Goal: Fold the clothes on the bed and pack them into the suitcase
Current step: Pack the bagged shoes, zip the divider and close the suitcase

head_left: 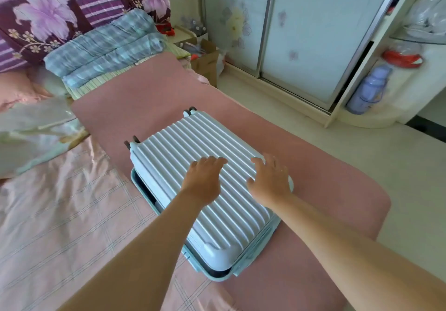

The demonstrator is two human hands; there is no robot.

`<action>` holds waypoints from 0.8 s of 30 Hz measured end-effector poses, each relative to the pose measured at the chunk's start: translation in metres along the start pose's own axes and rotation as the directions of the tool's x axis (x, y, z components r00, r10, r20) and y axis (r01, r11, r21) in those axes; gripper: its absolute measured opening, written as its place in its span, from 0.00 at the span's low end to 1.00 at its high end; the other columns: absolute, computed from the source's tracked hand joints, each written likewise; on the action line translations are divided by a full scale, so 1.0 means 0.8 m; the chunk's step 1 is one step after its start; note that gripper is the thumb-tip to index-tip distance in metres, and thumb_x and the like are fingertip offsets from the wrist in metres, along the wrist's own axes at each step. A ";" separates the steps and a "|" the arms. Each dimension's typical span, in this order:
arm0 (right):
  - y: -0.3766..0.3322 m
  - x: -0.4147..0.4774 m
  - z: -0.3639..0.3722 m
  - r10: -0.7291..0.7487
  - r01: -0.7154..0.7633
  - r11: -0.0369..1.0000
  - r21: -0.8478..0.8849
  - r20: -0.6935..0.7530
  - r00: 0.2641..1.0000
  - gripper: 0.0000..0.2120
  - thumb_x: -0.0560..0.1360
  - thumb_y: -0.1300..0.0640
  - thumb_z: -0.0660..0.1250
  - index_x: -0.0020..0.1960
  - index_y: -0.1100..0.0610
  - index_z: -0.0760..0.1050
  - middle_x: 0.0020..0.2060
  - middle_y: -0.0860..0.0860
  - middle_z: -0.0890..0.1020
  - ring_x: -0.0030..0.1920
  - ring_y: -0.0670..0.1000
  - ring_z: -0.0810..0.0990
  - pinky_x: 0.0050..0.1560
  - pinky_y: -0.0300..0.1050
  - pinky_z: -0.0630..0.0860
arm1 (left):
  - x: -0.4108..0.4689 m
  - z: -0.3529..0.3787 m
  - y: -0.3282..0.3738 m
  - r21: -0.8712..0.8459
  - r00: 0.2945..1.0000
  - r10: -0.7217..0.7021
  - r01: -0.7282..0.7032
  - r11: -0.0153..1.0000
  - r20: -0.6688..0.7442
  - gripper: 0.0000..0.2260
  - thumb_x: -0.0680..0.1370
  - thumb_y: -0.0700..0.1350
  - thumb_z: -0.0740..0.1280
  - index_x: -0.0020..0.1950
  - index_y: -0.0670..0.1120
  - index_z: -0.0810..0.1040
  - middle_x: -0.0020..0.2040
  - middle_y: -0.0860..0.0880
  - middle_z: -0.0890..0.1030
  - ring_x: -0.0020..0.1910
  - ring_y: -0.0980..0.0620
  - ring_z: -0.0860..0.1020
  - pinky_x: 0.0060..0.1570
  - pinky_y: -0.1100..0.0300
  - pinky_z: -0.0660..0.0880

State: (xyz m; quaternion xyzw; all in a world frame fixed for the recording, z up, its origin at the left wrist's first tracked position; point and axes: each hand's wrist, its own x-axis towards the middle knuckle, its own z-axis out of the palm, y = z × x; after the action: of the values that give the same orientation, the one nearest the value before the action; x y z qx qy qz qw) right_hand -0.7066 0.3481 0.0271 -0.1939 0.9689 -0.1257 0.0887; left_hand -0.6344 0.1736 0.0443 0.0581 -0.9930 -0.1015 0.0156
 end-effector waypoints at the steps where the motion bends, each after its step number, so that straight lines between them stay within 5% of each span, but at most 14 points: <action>1: 0.024 0.014 -0.004 0.112 -0.112 0.994 -0.007 0.023 0.993 0.29 0.80 0.45 0.59 0.78 0.51 0.58 0.79 0.56 0.57 0.78 0.60 0.55 0.75 0.63 0.55 | 0.019 0.002 0.018 -0.018 1.000 0.020 -0.020 1.000 -0.011 0.27 0.75 0.36 0.58 0.74 0.53 0.66 0.69 0.51 0.73 0.69 0.48 0.68 0.70 0.54 0.60; 4: 0.081 0.036 -0.011 0.303 -0.364 0.911 0.195 0.281 0.911 0.26 0.79 0.42 0.56 0.75 0.49 0.65 0.73 0.54 0.71 0.72 0.58 0.70 0.70 0.57 0.67 | 0.080 0.024 0.073 -0.060 0.996 0.084 -0.083 0.995 0.023 0.27 0.77 0.35 0.57 0.74 0.52 0.66 0.71 0.51 0.72 0.70 0.48 0.68 0.71 0.53 0.61; 5: 0.093 0.038 -0.011 0.262 -0.360 0.885 0.296 0.322 0.910 0.19 0.78 0.45 0.56 0.66 0.47 0.74 0.61 0.51 0.80 0.62 0.56 0.79 0.63 0.53 0.74 | 0.100 0.030 0.092 -0.080 0.994 0.101 -0.097 0.992 0.047 0.27 0.77 0.35 0.56 0.74 0.53 0.66 0.71 0.51 0.71 0.70 0.47 0.68 0.72 0.52 0.61; 7: 0.115 0.041 -0.008 0.155 -0.267 0.867 0.421 0.280 0.947 0.13 0.77 0.52 0.56 0.45 0.46 0.79 0.42 0.44 0.83 0.45 0.50 0.82 0.51 0.49 0.77 | 0.142 0.041 0.127 -0.058 0.981 0.166 -0.160 0.985 0.105 0.26 0.77 0.36 0.58 0.74 0.53 0.68 0.71 0.51 0.72 0.71 0.47 0.68 0.72 0.52 0.62; 10: 0.145 0.053 -0.002 0.030 -0.175 0.841 0.512 0.280 0.960 0.21 0.76 0.63 0.56 0.51 0.44 0.83 0.49 0.38 0.82 0.54 0.44 0.80 0.58 0.43 0.76 | 0.188 0.059 0.153 0.114 0.935 0.215 -0.255 0.960 0.281 0.18 0.81 0.46 0.56 0.69 0.52 0.74 0.68 0.51 0.76 0.70 0.50 0.70 0.74 0.49 0.57; 12: 0.167 0.074 0.008 -0.016 -0.113 0.869 0.482 0.255 0.967 0.24 0.75 0.67 0.55 0.56 0.45 0.81 0.54 0.41 0.82 0.58 0.47 0.79 0.58 0.42 0.75 | 0.194 0.072 0.146 0.222 0.907 0.109 -0.214 0.951 0.408 0.17 0.80 0.53 0.52 0.55 0.53 0.81 0.56 0.52 0.81 0.62 0.50 0.75 0.70 0.50 0.60; 15: 0.188 0.103 0.024 -0.119 -0.035 0.890 0.455 0.304 0.945 0.28 0.77 0.69 0.54 0.68 0.45 0.75 0.59 0.42 0.77 0.61 0.47 0.77 0.57 0.41 0.73 | 0.177 0.083 0.126 0.283 0.934 0.059 -0.167 0.944 0.351 0.19 0.76 0.56 0.53 0.44 0.52 0.82 0.45 0.53 0.81 0.53 0.50 0.76 0.60 0.54 0.65; 20: 0.184 0.133 0.068 -0.387 0.085 0.850 0.520 0.506 0.771 0.28 0.78 0.65 0.58 0.71 0.39 0.72 0.51 0.41 0.81 0.50 0.46 0.79 0.56 0.48 0.78 | 0.167 0.082 0.119 0.216 0.962 -0.014 -0.048 0.975 0.273 0.18 0.72 0.58 0.51 0.38 0.54 0.78 0.41 0.55 0.73 0.50 0.52 0.70 0.64 0.56 0.62; 24: 0.183 0.148 0.081 -0.415 0.191 0.854 0.484 0.411 0.811 0.18 0.80 0.59 0.60 0.65 0.45 0.77 0.49 0.41 0.81 0.47 0.44 0.78 0.50 0.42 0.74 | 0.165 0.093 0.115 0.171 0.978 -0.010 -0.027 0.985 0.209 0.11 0.74 0.54 0.54 0.32 0.56 0.67 0.36 0.56 0.68 0.46 0.53 0.68 0.63 0.58 0.60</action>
State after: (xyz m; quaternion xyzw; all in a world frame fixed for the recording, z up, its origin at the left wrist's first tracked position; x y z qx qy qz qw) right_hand -0.8514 0.4182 -0.0899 -0.3517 0.8163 -0.2894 0.3552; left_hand -0.7792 0.2626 -0.0068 0.0438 -0.9944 -0.0204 -0.0937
